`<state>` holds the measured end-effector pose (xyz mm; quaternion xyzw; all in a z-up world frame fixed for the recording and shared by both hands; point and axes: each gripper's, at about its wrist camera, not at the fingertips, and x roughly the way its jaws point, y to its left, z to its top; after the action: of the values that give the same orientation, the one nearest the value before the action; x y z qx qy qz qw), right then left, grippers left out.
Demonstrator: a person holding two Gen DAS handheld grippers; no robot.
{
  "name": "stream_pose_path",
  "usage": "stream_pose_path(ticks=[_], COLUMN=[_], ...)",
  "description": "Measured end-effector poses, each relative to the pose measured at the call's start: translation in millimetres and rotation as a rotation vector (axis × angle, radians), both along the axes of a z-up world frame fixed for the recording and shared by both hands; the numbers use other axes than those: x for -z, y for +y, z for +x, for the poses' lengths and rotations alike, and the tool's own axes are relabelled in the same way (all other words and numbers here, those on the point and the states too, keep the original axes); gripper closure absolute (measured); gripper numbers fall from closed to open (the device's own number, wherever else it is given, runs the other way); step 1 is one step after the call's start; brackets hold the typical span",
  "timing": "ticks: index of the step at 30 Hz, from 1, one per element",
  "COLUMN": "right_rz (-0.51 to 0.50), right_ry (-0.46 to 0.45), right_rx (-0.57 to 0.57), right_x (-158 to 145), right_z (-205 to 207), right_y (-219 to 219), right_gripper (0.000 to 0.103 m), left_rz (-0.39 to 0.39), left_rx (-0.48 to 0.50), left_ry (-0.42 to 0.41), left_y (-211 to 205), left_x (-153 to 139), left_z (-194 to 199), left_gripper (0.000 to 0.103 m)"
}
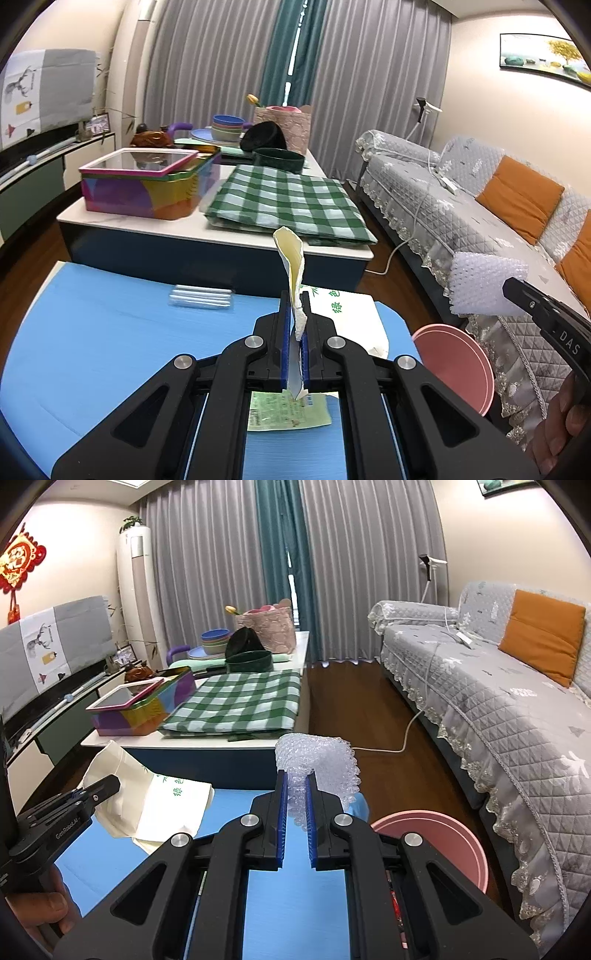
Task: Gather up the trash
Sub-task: 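Lift the paper wrapper and bubble-wrap net and carry both toward the pink bin, then open both tools over the pink bin to drop wrapper and net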
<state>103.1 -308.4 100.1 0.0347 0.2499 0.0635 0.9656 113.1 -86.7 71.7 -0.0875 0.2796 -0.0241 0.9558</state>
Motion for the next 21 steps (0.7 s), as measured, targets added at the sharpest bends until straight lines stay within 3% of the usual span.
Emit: stream_pose_path(ticks=[21], right_rz=[0.01], right_ry=[0.032], right_rx=[0.126], right_x=[17], right_z=[-3], right_y=[-77], right_gripper=[0.093], left_rz=[0.009], left_rx=[0.144], left_ry=[0.023], left_y=[-85], left_x=[16], left_z=[20], left_gripper=[0.098])
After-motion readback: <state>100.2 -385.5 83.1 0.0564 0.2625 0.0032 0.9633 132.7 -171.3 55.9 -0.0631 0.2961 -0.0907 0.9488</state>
